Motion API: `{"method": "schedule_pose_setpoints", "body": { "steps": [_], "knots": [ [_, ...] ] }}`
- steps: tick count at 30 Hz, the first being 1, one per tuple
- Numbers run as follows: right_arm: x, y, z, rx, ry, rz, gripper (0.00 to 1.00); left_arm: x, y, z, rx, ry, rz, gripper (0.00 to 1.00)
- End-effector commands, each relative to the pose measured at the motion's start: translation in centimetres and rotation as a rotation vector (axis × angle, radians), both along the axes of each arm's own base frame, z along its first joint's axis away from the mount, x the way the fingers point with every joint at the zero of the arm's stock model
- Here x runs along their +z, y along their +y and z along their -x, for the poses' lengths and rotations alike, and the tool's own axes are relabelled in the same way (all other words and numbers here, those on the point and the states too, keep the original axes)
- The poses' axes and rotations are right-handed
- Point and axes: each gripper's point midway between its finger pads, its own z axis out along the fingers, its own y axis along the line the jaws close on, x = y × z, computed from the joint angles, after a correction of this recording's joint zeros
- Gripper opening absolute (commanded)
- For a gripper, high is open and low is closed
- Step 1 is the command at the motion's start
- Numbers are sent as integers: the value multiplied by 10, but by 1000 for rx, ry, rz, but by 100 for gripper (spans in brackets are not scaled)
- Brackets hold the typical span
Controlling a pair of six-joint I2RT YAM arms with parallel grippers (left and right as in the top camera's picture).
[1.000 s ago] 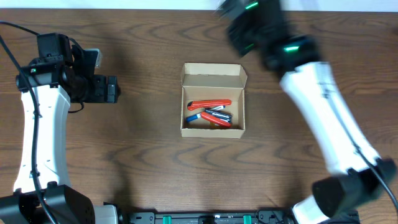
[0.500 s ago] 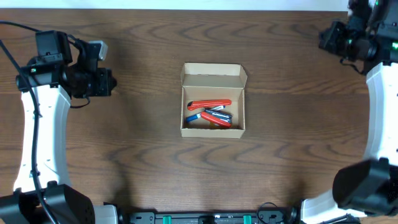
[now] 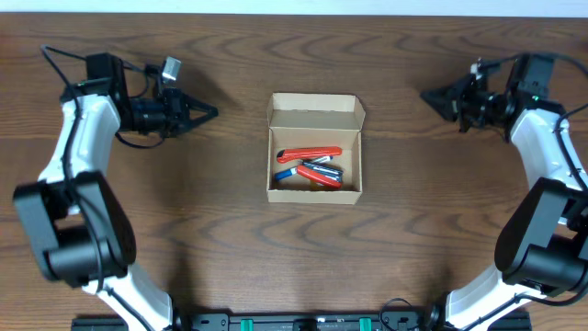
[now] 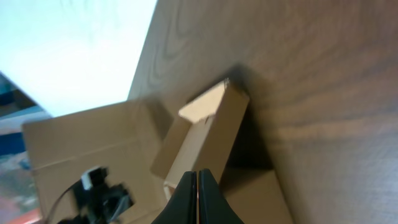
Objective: Pack container
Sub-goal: 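Move both grippers to the box's side flaps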
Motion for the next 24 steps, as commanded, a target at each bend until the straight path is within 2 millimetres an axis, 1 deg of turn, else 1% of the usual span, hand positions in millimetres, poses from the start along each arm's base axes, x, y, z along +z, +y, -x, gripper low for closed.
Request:
{"method": "schedule_pose_setpoints", "body": {
  "steps": [1, 5, 10, 16, 20, 24],
  "knots": [
    [-12, 13, 15, 33, 51, -127, 1, 3, -7, -2, -28, -7, 196, 6],
    [-29, 22, 24, 54, 46, -146, 1, -15, -9, -6, -29, 31, 291, 6],
    [-35, 31, 27, 95, -38, -162, 1, -40, -10, -8, -27, 74, 310, 6],
    [-56, 38, 33, 98, 28, -185, 1, -60, -13, -7, -20, 154, 322, 6],
    [-74, 48, 32, 107, 82, -233, 1, -74, -17, -11, -16, 207, 309, 6],
    [-89, 63, 22, 129, 87, -280, 1, -78, -20, -20, -12, 220, 311, 6]
  ]
}}
